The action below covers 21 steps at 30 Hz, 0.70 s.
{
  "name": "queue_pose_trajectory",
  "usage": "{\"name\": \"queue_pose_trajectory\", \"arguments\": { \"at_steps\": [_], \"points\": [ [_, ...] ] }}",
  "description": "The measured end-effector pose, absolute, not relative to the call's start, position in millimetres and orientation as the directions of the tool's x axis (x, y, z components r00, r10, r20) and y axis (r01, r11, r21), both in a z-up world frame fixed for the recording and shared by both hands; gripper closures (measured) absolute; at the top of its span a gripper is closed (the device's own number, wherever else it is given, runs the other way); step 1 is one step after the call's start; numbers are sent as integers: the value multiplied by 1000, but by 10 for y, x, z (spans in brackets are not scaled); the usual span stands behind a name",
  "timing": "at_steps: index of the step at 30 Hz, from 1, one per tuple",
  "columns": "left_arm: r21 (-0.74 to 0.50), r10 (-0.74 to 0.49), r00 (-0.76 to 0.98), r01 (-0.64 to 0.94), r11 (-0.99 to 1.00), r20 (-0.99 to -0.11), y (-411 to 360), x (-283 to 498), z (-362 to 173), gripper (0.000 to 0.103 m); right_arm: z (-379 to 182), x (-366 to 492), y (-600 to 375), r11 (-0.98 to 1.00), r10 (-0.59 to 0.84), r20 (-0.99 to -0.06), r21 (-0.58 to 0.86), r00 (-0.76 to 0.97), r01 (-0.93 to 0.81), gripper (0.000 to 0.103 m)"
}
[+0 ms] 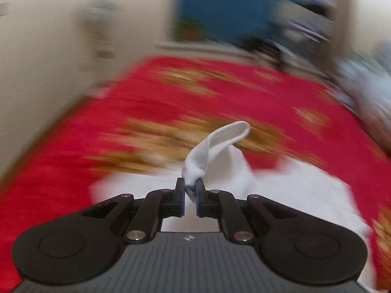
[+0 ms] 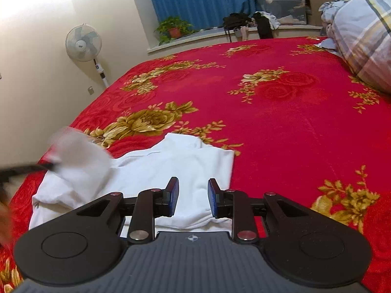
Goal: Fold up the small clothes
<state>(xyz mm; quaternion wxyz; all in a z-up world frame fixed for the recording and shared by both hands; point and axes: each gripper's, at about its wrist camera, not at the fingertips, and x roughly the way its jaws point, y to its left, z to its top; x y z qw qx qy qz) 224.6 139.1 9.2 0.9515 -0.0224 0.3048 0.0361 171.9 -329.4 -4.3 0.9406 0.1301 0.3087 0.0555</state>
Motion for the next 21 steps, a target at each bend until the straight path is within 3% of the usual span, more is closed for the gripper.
{"name": "queue_pose_trajectory", "arguments": {
  "at_steps": [5,6,11,15,17,21],
  "points": [
    [108,566,639,-608,786,-521,3359,1664,219,95,-48,1701,-3111,967,199,-575,249,793,-63,76],
    [86,615,584,-685,724,-530,3665,1547,189,95,-55,1691,-3070,968,202,-577,241,791,-72,76],
    [-109,625,496,-828,551,-603,4682,1166,23,95,-134,1640,-2868,974,211,-584,194,784,-118,76],
    [-217,535,464,-861,459,-706,5122,988,-197,93,-189,1600,-2648,964,264,-580,176,770,-198,91],
    [-230,529,409,-899,371,-743,5338,877,-260,83,-182,1582,-2492,958,286,-568,145,772,-248,91],
    [-233,580,343,-938,258,-739,5521,703,-192,82,-112,1689,-2085,936,343,-564,141,751,-322,89]
  ]
}}
